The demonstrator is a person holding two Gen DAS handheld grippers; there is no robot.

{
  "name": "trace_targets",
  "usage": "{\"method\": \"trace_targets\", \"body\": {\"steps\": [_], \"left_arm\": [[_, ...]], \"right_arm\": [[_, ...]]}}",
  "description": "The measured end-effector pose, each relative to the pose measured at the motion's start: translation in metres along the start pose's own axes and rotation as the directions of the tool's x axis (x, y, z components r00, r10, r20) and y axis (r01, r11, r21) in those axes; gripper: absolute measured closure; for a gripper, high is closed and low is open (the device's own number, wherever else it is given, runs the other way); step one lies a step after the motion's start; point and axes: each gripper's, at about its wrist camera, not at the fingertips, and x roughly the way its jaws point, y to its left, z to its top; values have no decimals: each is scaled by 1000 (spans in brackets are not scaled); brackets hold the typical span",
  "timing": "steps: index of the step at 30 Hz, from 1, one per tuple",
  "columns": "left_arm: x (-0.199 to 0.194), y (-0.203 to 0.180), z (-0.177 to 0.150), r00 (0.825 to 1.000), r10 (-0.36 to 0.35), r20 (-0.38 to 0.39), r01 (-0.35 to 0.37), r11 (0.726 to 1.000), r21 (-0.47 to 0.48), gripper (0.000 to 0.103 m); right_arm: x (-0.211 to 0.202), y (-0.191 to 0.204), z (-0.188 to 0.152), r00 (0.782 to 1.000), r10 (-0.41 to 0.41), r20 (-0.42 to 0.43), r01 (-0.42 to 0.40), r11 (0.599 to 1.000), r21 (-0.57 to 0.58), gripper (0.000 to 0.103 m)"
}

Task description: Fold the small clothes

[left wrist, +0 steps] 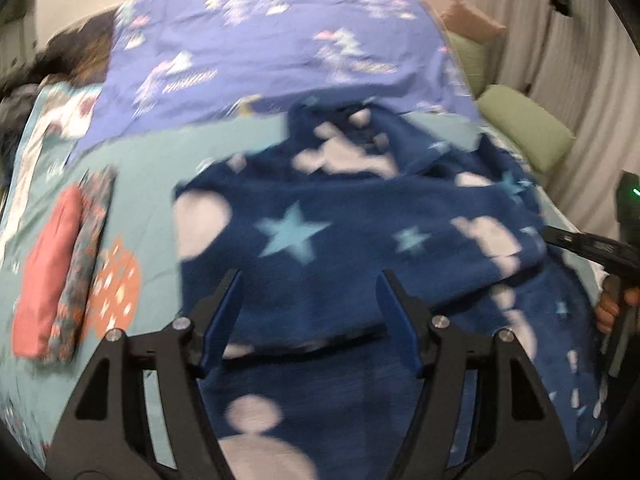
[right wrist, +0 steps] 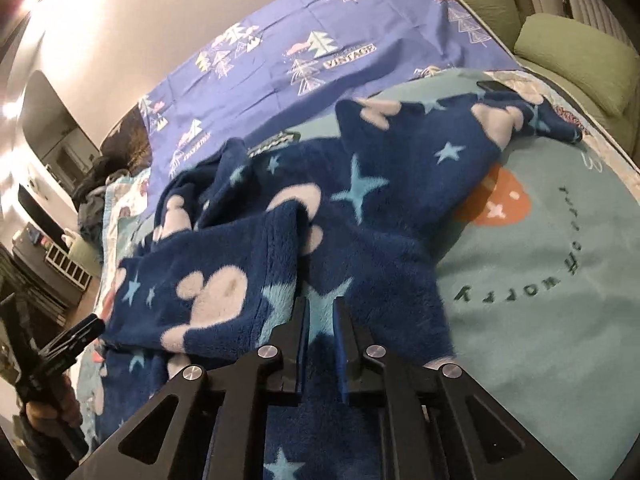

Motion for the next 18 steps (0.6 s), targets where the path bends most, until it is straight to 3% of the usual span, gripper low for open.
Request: {"method": "trace_targets", "body": {"steps": [7,10,16,18], "left_arm": [[19,-61,27,995,-95,18,93,990,103,34],[33,-86,28,991,-134,-4,134,983,124,33],[50,-104,18,981,-189,-51,192,978,77,33],[55,-105,16,979,-194,-62,198,978,61,33]], "right_arm": [[-16,-60,28,999,-22,49,13,983,182,75],[-15,-88,40,998,-3,57,-12,965,262,63],[15,-137,61,997,65,43,-77,903,422,51],[31,-146,70,993,104,49,-114,881,459,41]]}}
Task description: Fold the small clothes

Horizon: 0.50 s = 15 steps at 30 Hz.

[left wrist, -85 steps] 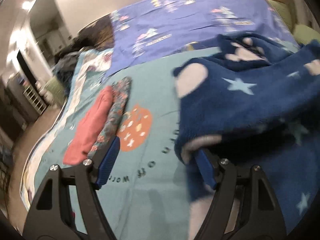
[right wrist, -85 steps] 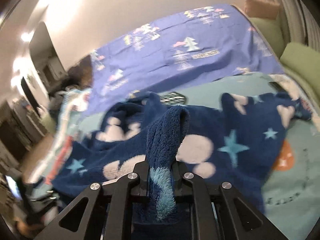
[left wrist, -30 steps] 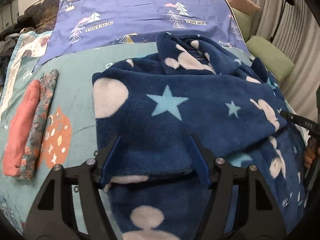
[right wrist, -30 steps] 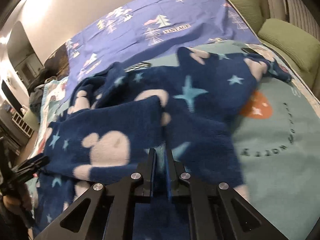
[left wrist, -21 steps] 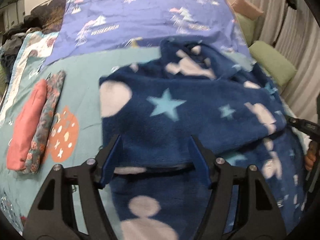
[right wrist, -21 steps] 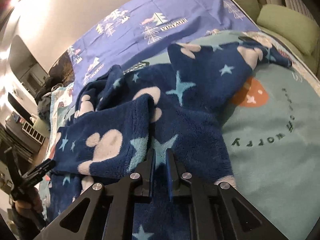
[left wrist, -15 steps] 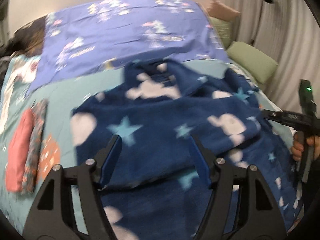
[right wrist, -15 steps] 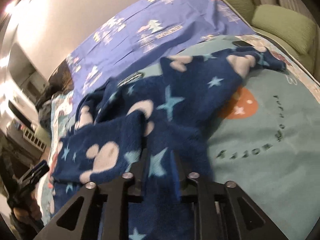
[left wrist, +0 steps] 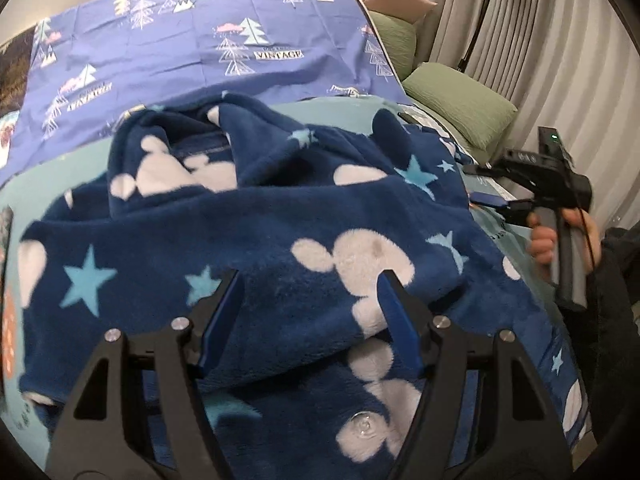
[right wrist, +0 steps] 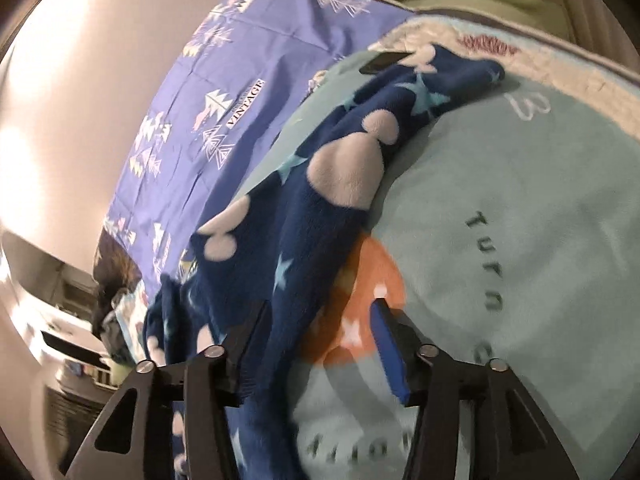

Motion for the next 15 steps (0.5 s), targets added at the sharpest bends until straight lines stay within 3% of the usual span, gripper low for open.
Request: {"method": "trace_targets", "body": {"steps": [3,10,11,12,13,15], "left_arm": [[9,3,-4,1000,10,-26,-11,1000,-25,33],[0,9,-9,1000,9,22,-7,997,-74,33],[-3,11,-9,999,16,33,-13,997,-82,33],[-7,13,-10,999,18,41,-14,996,-92,33],[-10,16,-11,999,21,45,-16,995,-103,33],[-16,23,-12,998,30,52,-23,992,-125,33]], "right_arm": [[15,-2,15,998,57,16,-58,997,43,30],[46,-2,54,992,23,126,-35,995,94,31],[49,-4,58,990,5,141,-20,994,110,46],[52,-3,64,989,-43,144,27,994,109,82],[54,-2,68,988,-77,134,64,993,96,89],[49,3,68,986,-73,151,60,994,90,89]]}}
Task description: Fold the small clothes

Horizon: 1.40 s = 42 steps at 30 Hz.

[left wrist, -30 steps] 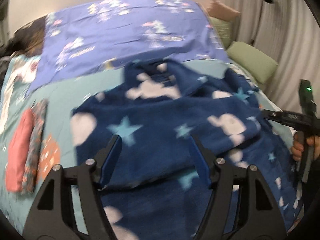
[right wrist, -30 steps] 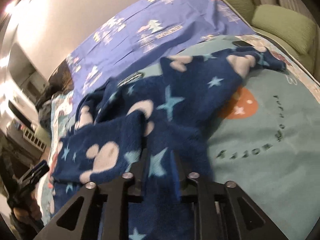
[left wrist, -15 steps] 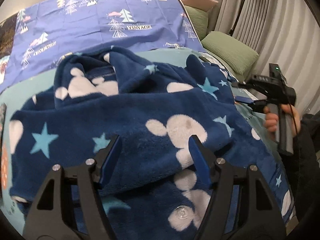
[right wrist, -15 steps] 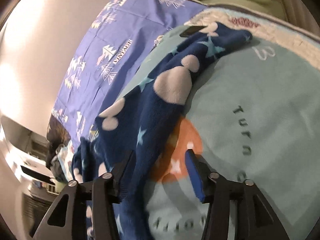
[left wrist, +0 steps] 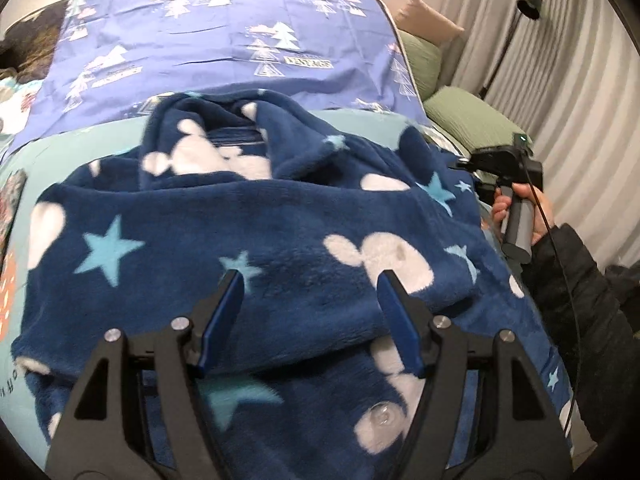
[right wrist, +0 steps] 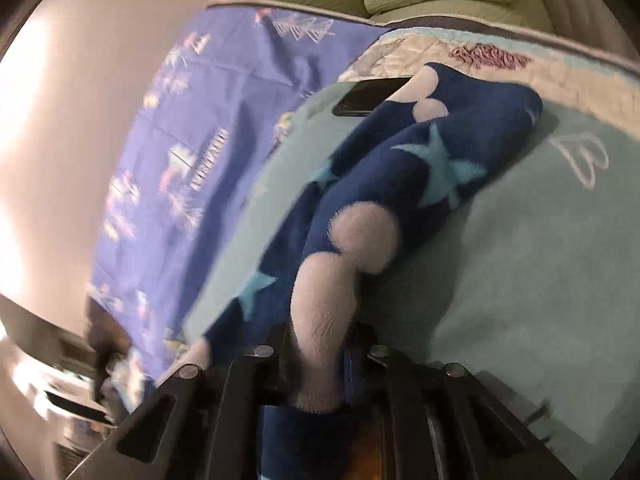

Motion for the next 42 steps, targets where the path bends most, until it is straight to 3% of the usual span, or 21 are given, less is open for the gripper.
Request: {"method": "trace_targets", "body": {"steps": [5,8,11,12,13,14,15,18,19,20,22,26,28,29,31,33,34,36,38,40,42], "left_arm": [[-14,24,-2,999,10,36,-7,996,-87,33],[-21,37,-4,998,32,51,-25,992,-124,33],[-31,49,-6,996,53,73,-41,986,-159,33],[-34,53,-7,995,60,79,-46,984,-171,33],[-38,57,-8,994,68,84,-51,982,-184,33],[-43,63,-10,993,77,87,-58,978,-201,33],[-45,66,-12,993,82,87,-62,976,-209,33],[-53,77,-17,992,99,78,-79,970,-230,32],[-55,78,-18,992,100,78,-80,970,-230,32],[-58,79,-19,992,100,80,-80,971,-226,32],[-62,79,-21,991,98,86,-78,973,-216,30],[-63,73,-20,991,91,96,-71,980,-186,30],[-64,68,-21,992,74,98,-56,983,-172,30],[-64,66,-21,993,67,98,-50,985,-167,30],[-63,62,-21,994,57,96,-41,987,-157,30],[-60,57,-20,995,54,87,-42,989,-144,30],[-59,55,-19,995,57,84,-45,989,-138,30],[-59,50,-19,995,57,84,-46,991,-126,30],[-59,47,-20,995,55,85,-45,992,-114,30],[-57,47,-21,995,59,80,-50,992,-113,29],[-55,50,-20,995,70,69,-61,991,-121,29]], "right_arm": [[-54,54,-9,989,79,125,-53,978,-201,89],[-97,115,-46,972,124,198,-18,885,-465,88],[-126,174,-125,966,196,168,-1,655,-756,83],[-130,189,-170,973,202,111,-9,514,-858,80],[-128,195,-204,982,180,58,-20,400,-916,76],[-122,196,-238,990,138,9,-32,292,-956,67],[-115,193,-264,996,93,-15,-34,210,-977,61],[-93,167,-334,998,-56,-21,-22,-12,-1000,61],[-89,157,-347,996,-86,-8,-13,-57,-998,61],[-90,150,-351,996,-91,8,1,-71,-997,60],[-101,141,-346,997,-81,10,7,-39,-999,56],[-130,140,-298,985,-18,-171,-163,220,-962,39],[-139,135,-261,971,37,-237,-233,383,-894,39],[-144,134,-254,969,51,-241,-239,436,-867,39],[-139,122,-211,968,80,-238,-236,615,-753,39],[-117,101,-158,969,83,-232,-200,815,-544,39],[-105,91,-140,967,82,-241,-186,875,-446,39],[-79,75,-115,949,96,-301,-183,944,-276,39],[-52,61,-106,918,143,-370,-201,972,-123,39],[-40,63,-106,916,151,-373,-207,972,-115,39],[-34,77,-109,940,108,-325,-175,967,-186,42]]}}
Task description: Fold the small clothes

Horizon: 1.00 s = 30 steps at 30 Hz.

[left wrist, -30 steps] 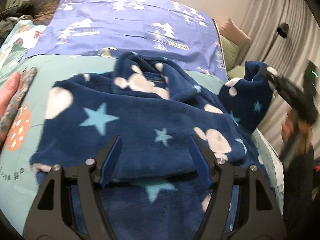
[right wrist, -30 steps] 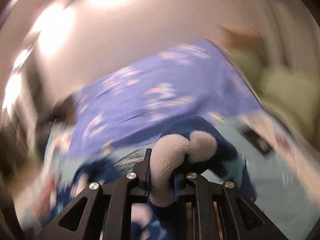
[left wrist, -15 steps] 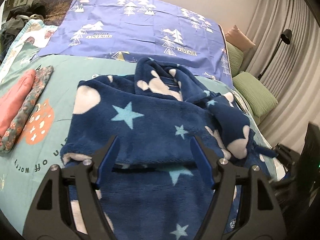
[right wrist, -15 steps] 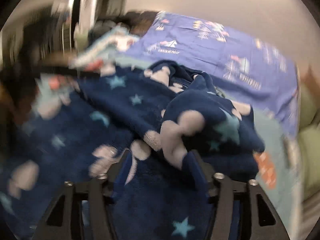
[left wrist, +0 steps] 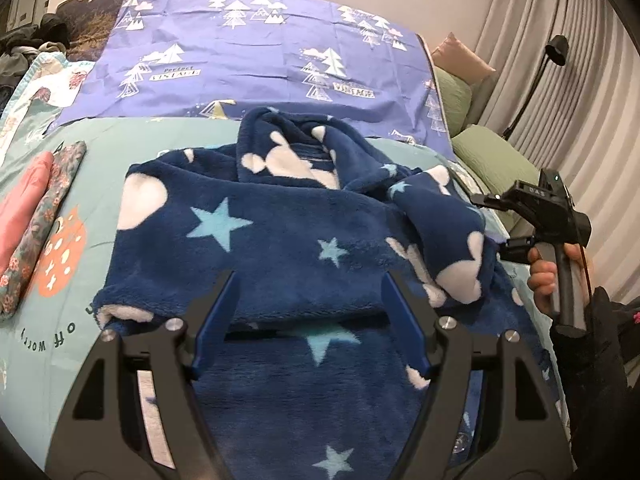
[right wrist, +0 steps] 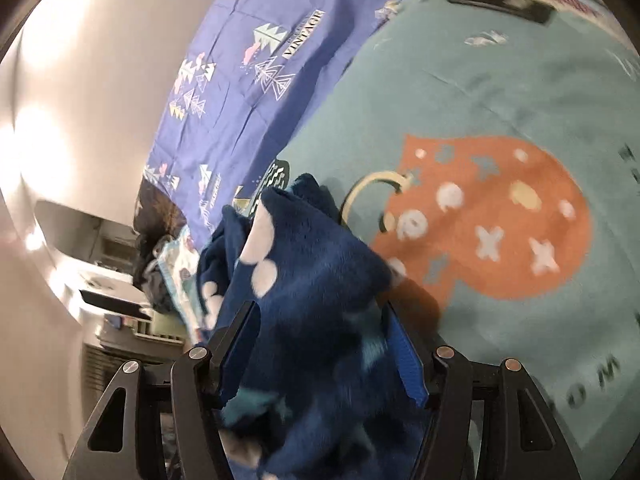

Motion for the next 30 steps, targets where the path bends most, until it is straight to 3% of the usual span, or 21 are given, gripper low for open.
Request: {"method": "trace_targets", "body": {"steps": [1,2,3,5,6,7,8,9,10,11,12,14,15,16,18,19,21,23,26,28,30], "left_arm": [[1,2,0,1000,7,-3,-7,1000,-8,29],[2,4,1,1000,10,-4,-10,1000,-16,29],[1,5,1,1000,11,-2,-11,1000,-21,29],[0,9,2,1000,19,7,-19,1000,-24,29],[0,11,2,1000,27,11,-27,999,-27,29],[0,14,2,999,39,14,-38,999,-36,29],[0,19,3,999,49,17,-48,997,-54,29],[0,25,2,998,53,17,-52,996,-77,29],[-1,29,2,998,57,16,-55,994,-91,29],[-2,36,0,998,64,14,-62,992,-113,29],[-3,39,-1,998,68,14,-66,990,-122,29],[-7,46,-4,997,76,13,-74,988,-137,29],[-9,48,-5,997,77,11,-74,988,-139,29],[-9,48,-6,997,77,10,-75,988,-137,29],[-10,48,-7,997,81,10,-79,988,-129,29],[-10,48,-6,997,78,11,-76,989,-128,29],[-10,47,-7,998,67,13,-64,990,-125,29],[-10,45,-7,998,59,13,-57,991,-121,29],[-8,41,-5,998,55,12,-53,993,-109,29],[-7,40,-4,998,58,12,-56,993,-106,29],[-8,39,-2,998,55,18,-53,993,-101,29]], "right_arm": [[0,7,0,999,-26,30,27,999,-25,48],[-4,23,-2,996,-42,77,49,995,-88,67],[-7,37,-8,994,-43,100,56,989,-139,75],[-15,71,-26,991,10,132,26,963,-267,74],[-18,96,-40,992,77,104,-35,933,-359,72],[-19,114,-53,989,137,57,-100,901,-421,68],[-18,132,-69,979,202,-25,-189,856,-482,57],[-13,153,-91,954,259,-151,-299,785,-543,47],[-10,161,-103,943,268,-200,-334,750,-571,45],[-7,174,-124,934,252,-252,-356,690,-631,45],[-5,180,-136,940,224,-258,-342,655,-674,45],[1,181,-150,958,165,-236,-287,623,-728,45],[3,178,-150,963,144,-229,-267,628,-731,45],[7,170,-145,969,118,-216,-239,658,-714,45],[12,148,-130,980,76,-184,-176,759,-627,45],[14,131,-113,983,66,-169,-148,831,-536,45],[9,96,-87,988,69,-136,-113,930,-351,43],[4,74,-67,991,101,-90,-119,966,-229,38],[11,67,-41,986,157,-57,-165,973,-160,27],[22,67,-28,985,165,-42,-168,983,-80,26],[34,79,-21,983,180,-43,-183,981,-72,26]]}}
